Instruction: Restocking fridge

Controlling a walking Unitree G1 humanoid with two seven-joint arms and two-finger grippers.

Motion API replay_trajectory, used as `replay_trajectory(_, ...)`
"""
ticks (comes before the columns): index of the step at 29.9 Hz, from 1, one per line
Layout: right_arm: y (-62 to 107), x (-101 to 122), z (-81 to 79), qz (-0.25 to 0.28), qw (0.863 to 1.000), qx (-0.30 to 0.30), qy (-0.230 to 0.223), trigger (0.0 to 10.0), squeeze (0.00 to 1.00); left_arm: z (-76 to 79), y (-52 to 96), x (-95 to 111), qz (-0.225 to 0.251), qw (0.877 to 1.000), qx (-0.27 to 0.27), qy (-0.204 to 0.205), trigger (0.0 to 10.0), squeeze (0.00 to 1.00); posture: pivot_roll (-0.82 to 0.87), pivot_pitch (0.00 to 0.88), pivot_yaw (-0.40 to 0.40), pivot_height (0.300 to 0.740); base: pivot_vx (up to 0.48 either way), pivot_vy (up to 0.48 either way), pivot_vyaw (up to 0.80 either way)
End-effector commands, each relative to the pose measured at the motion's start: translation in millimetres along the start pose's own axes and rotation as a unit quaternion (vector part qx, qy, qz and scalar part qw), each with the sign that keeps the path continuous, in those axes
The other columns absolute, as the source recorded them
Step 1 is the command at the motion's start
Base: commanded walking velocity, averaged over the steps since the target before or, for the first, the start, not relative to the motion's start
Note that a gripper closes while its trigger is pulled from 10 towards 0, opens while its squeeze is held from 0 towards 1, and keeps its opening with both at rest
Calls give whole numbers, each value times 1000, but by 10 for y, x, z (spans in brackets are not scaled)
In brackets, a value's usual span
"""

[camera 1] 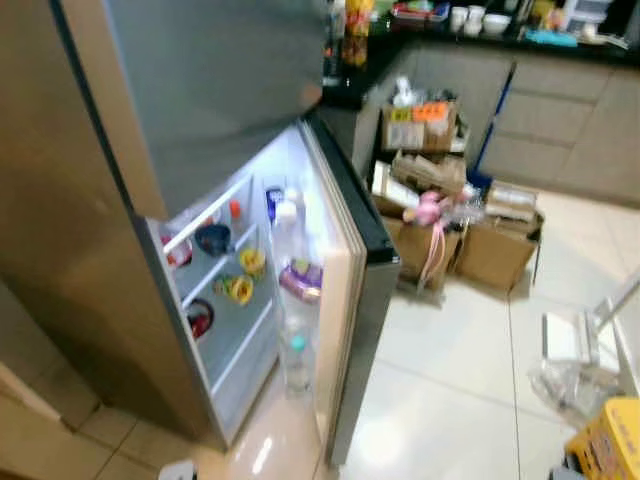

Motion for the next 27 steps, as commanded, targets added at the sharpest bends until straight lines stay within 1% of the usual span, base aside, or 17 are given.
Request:
replay_trajectory(1,6,85,44,12,1000,-6,4,10000,0,32,-8,-39,-6,1000,-1,0,10000,0,-81,0,-50,740,0,-454,0)
replay_trajectory(3,5,81,42,11,1000,-6,4,10000,0,25,-7,-42,-5,1000,4,2,10000,0,-81,0,-50,740,0,-345,0)
replay_trajectory(12,7,70,48,10,1000,-6,2,10000,0,11,-13,15,9,1000,12,8,10000,0,-84,0,-52,740,0,0,0)
replay_trajectory(18,6,74,44,10,1000,-4,1,10000,0,21,-19,50,15,1000,8,6,10000,0,-84,0,-52,740,0,0,0)
replay_trajectory(23,6,76,41,10,1000,-3,2,10000,0,23,-21,71,18,1000,8,-1,10000,0,-84,0,-52,740,0,-436,0)
replay_trajectory(27,6,74,39,10,1000,-3,2,10000,0,3,-20,96,24,1000,16,4,10000,0,-84,0,-52,740,0,-465,0)
Point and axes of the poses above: a point about 5 cm out from each wrist's last joint towards the gripper, its own y axis pointing back from the gripper into the wrist, its own x axis along the axis of the wrist's last joint, z = x × y, the point moved 4 cm from there along -y, pointing out of the wrist towards the gripper, and after that the axes turned 2 degrees about y, right-handed, at the moved point
